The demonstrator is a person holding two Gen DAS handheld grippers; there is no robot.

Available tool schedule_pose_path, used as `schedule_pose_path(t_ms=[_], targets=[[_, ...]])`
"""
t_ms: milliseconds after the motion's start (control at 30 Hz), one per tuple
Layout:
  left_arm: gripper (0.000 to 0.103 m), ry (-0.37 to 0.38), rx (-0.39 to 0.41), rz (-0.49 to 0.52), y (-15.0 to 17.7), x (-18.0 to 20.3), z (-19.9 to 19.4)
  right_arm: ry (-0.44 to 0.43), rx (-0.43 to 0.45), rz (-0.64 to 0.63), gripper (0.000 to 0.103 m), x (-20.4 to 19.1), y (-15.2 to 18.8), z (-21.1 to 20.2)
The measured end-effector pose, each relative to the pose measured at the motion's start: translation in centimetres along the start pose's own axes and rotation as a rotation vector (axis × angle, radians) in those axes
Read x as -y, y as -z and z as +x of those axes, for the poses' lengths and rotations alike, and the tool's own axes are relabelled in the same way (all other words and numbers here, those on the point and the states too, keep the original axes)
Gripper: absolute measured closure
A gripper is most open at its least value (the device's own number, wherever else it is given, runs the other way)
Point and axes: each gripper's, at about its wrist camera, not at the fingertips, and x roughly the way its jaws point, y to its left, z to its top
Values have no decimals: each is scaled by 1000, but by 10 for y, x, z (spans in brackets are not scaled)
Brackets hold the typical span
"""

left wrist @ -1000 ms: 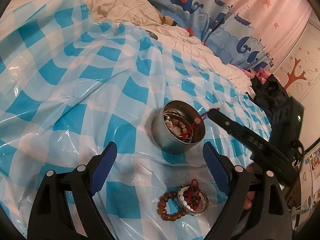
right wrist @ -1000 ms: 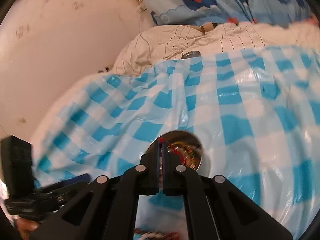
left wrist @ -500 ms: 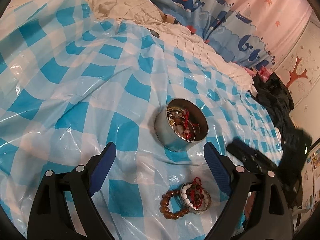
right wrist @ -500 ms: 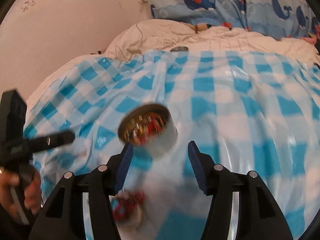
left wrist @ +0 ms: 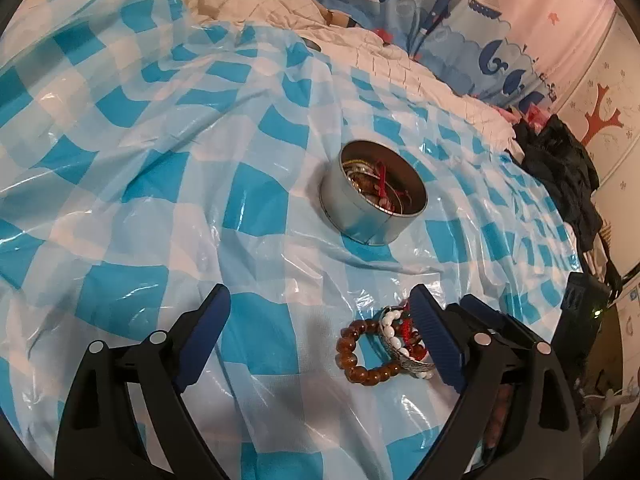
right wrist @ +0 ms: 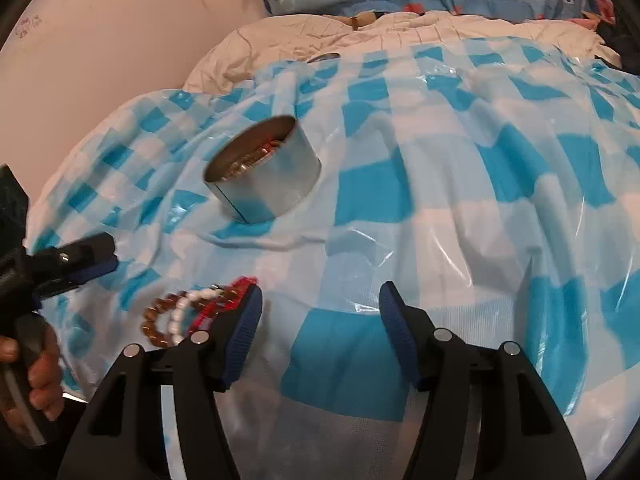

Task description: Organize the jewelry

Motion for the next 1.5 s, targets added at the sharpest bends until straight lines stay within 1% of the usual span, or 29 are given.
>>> schedule_pose_path(t_ms=[33,100,167,233,333,467,600,767,900,1067,1233,1500], targets=[[16,-8,-7,1,1,0,3,21,16,-16,44,-3,1,1],[16,-3,-5,-13,0,0,4,31,32,-29,44,-5,3,-1],[16,19,3,-29,-1,1,2,23,39,-20,43,-2,4,-2],[15,34,2,-37,-2,3,3,9,43,-15,40,0,4,-3],[15,35,-5,-31,-2,7,4,-8,50,-18,36,0,5,-3],[15,41,23,-30,2,13,-7,-46,50,-1,34,4,5,-3],[14,59,29,-9,5,22,-12,-58,45,-4,31,3,5,-2],[14,85,9,-2,5,30,-8,-57,45,-4,30,3,5,-2],[13,106,12,6,5,37,-10,-57,45,-5,30,3,5,-2],[12,95,19,23,6,38,-12,-58,45,-4,30,3,5,-2],[12,85,14,12,5,35,-10,-59,45,-3,30,3,5,-2],[12,68,-4,28,7,38,-1,-67,46,-4,28,1,5,-1]])
